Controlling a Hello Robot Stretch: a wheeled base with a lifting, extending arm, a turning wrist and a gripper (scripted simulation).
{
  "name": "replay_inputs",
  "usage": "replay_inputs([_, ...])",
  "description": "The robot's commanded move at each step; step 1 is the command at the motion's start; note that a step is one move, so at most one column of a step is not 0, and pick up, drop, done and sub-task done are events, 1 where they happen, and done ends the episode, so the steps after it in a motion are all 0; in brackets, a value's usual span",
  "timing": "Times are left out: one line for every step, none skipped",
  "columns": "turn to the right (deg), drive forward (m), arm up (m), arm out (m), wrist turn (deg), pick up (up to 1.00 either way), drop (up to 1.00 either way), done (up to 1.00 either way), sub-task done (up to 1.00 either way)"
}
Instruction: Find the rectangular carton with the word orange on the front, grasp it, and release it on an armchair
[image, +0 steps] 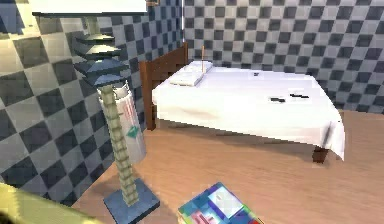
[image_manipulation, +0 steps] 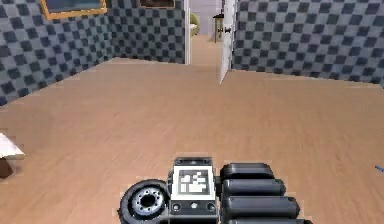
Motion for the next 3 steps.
replay_inputs([45.0, 0.00, 0.00, 0.00, 0.0, 0.00, 0.00, 0.00, 0.00])
replay_inputs([45.0, 0.00, 0.00, 0.00, 0.0, 0.00, 0.00, 0.00, 0.00])
replay_inputs([-45.0, 0.00, 0.00, 0.00, 0.0, 0.00, 0.00, 0.00, 0.00])
